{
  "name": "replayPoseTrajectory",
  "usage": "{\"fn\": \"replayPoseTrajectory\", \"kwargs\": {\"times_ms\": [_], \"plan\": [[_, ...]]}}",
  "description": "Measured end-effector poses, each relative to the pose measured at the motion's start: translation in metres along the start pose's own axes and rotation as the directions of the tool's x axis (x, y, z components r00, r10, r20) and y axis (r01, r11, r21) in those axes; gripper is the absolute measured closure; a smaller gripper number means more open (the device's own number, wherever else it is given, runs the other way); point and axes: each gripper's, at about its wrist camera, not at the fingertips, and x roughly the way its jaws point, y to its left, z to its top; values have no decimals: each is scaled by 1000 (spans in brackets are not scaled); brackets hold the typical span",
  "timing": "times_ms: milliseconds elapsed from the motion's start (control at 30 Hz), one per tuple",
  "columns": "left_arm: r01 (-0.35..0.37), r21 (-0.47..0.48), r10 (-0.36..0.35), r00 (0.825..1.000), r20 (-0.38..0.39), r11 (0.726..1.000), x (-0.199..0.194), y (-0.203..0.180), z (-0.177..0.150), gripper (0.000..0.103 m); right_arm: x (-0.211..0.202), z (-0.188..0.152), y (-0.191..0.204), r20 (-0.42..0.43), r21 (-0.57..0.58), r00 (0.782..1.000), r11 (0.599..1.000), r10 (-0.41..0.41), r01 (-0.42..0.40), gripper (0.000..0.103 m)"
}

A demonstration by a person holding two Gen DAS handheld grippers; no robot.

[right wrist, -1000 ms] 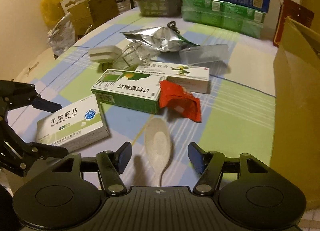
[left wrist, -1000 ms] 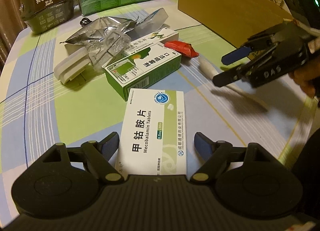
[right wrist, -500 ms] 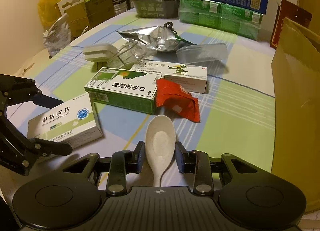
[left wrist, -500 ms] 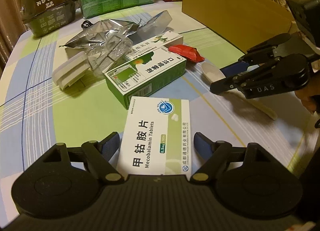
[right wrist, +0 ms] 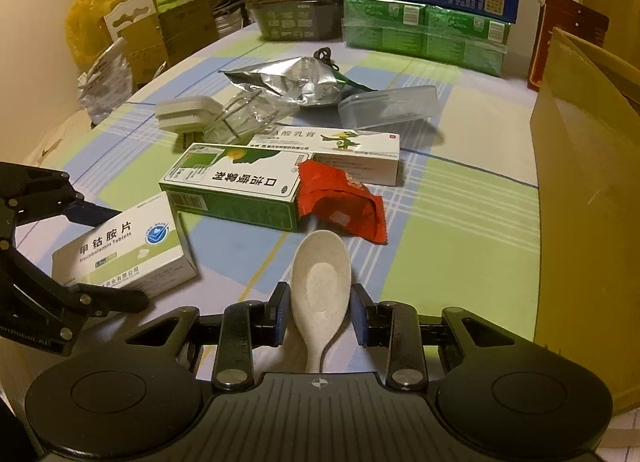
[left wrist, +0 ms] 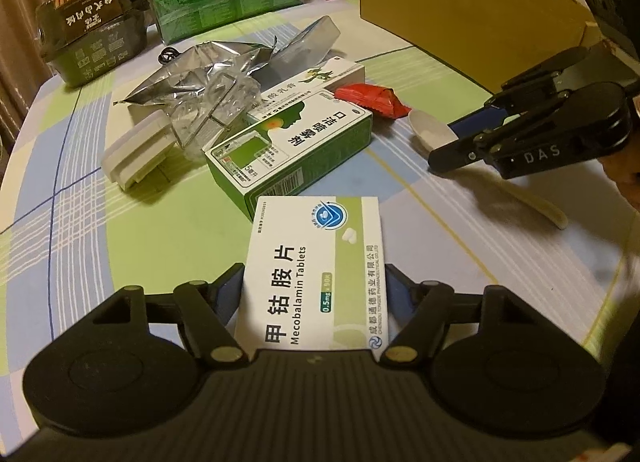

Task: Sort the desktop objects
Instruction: 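Carry the tablet box and spoon toward the open cardboard box with both tools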

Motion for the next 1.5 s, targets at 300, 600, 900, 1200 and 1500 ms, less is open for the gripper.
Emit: {"fn": "replayPoseTrajectory", "kwargs": {"times_ms": [300, 600, 900, 1200, 1500], "plan": [[-23, -9, 23, 1000, 15, 1000, -7, -2, 3, 36, -14, 5, 0, 41, 14, 999, 1000, -11, 10, 74], [-27, -57, 30, 998, 53, 998, -29, -5, 18, 36, -38, 15, -1, 84, 33, 996, 999, -25, 22, 74], [-21, -79, 28, 996, 89, 997, -46, -13, 26, 36, -56, 22, -1, 118, 46, 993, 999, -30, 25, 74], [-35, -121, 48, 993, 104, 992, -62, -14, 41, 36, -88, 33, -4, 171, 58, 984, 997, -50, 40, 74], [-58, -167, 80, 988, 130, 984, -89, -36, 77, 36, -140, 51, -15, 235, 80, 969, 995, -76, 59, 74]]}}
